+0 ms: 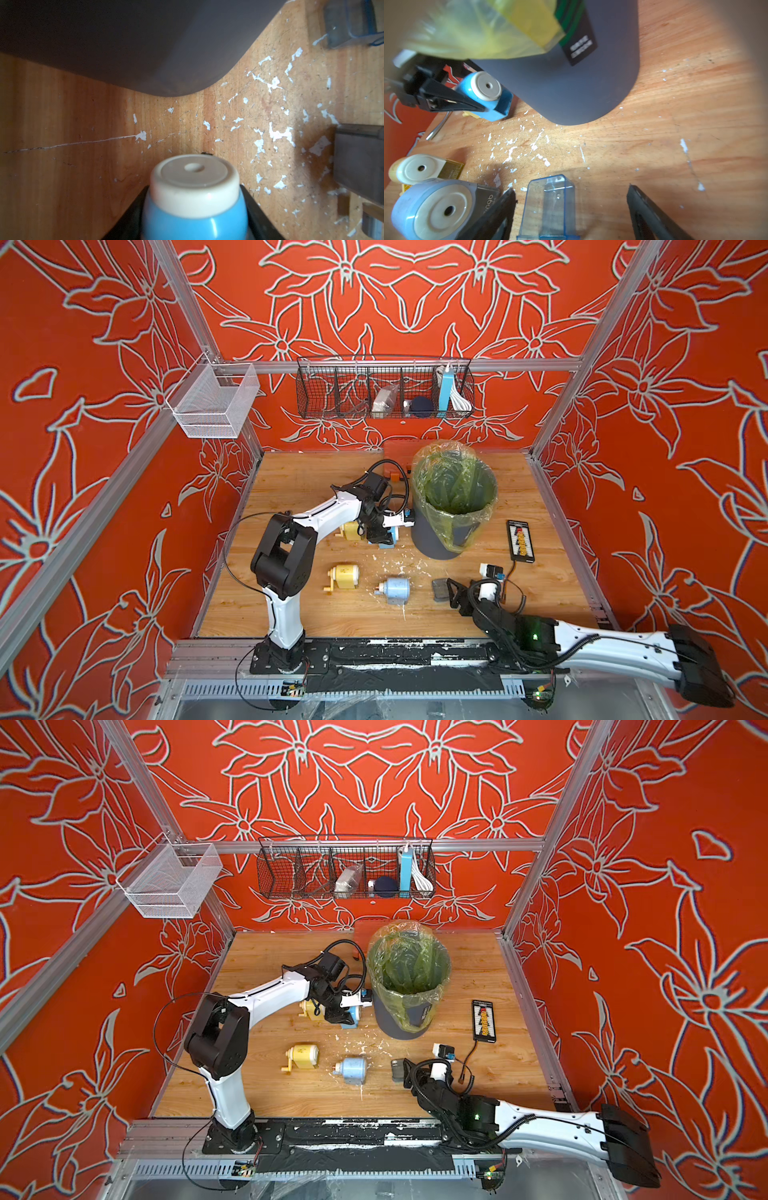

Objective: Take out the pencil sharpener tray and clean the shavings
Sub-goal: Place the pencil sharpener at the center of the board.

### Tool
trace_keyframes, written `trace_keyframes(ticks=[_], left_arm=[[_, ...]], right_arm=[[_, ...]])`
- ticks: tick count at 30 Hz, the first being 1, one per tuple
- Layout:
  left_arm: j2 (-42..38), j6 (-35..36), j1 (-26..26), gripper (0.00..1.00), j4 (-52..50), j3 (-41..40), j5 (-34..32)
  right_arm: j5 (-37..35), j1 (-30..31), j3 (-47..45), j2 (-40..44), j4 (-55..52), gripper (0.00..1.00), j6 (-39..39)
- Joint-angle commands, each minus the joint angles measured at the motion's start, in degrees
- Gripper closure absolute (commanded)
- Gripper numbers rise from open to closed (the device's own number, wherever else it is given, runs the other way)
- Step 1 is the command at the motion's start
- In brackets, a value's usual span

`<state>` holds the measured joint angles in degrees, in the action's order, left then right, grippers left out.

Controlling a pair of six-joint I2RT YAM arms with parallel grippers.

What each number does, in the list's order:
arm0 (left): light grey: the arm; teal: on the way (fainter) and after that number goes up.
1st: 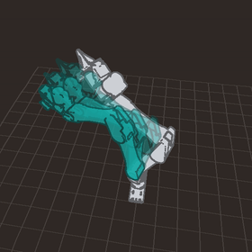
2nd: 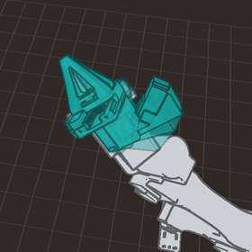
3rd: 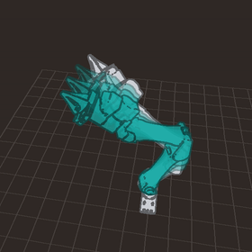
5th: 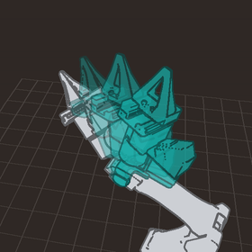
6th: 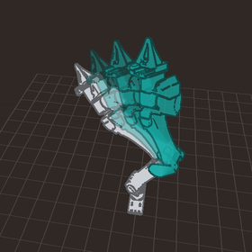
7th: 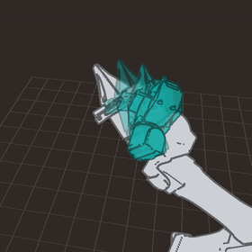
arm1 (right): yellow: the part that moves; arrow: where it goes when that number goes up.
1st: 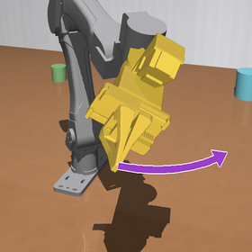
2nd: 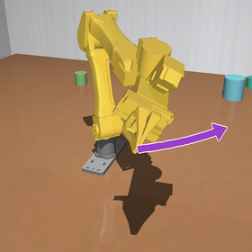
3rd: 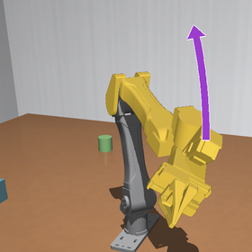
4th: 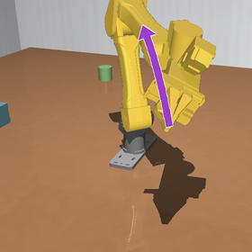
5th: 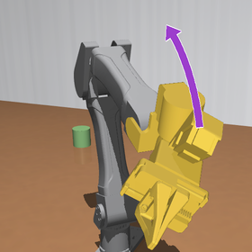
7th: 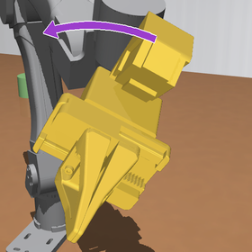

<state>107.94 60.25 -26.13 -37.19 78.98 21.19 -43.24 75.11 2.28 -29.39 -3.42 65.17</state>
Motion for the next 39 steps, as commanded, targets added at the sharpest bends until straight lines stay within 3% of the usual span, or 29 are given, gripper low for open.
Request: trace_keyframes(ticks=[1,4,6,12,14,15,23,33,39], left_arm=[[1.28,0.66,0.38,0.7,0.59,0.92,0.1],[1.68,0.55,0.38,0.58,0.88,0.48,-0.22],[1.32,0.2,0.33,0.44,1.42,-0.35,-0.46],[-1.07,0.43,0.38,0.23,3.27,-3.54,-1.33],[-1.73,0.27,0.38,0.05,3.61,-3.79,-1.4],[-2.14,0.07,0.38,0.01,3.66,-3.83,-1.28],[-7.32,-2.38,1.53,0.01,4.87,-5.0,-0.96],[-20.98,-6.33,11.53,0.01,12.47,-14.52,5.16],[-23.23,0.87,14.46,0.03,8.87,-17.08,-1.91]], right_arm=[[-2.2,-0.19,-1.61,6.31,-7.96,0.14,0.9],[-2.64,-0.25,-1.69,10.73,-12.48,0.14,1.54],[-2.56,-0.19,-1.7,11.87,-13.08,0.14,1.23],[-1.93,-0.22,-1.45,8.35,-9.5,0.14,-0.12],[-1.76,-0.23,-1.22,6.68,-8.4,0.15,-0.38],[-1.63,-0.21,-1.13,6.03,-7.73,0.14,-0.59],[-1.39,-0.25,-1.28,6.29,-7.37,0.15,-1.01],[-0.89,-0.24,-1.78,10.01,-8.87,0.16,-2.05],[0.08,-0.31,-1.8,10.21,-7.38,0.17,-4.27]])
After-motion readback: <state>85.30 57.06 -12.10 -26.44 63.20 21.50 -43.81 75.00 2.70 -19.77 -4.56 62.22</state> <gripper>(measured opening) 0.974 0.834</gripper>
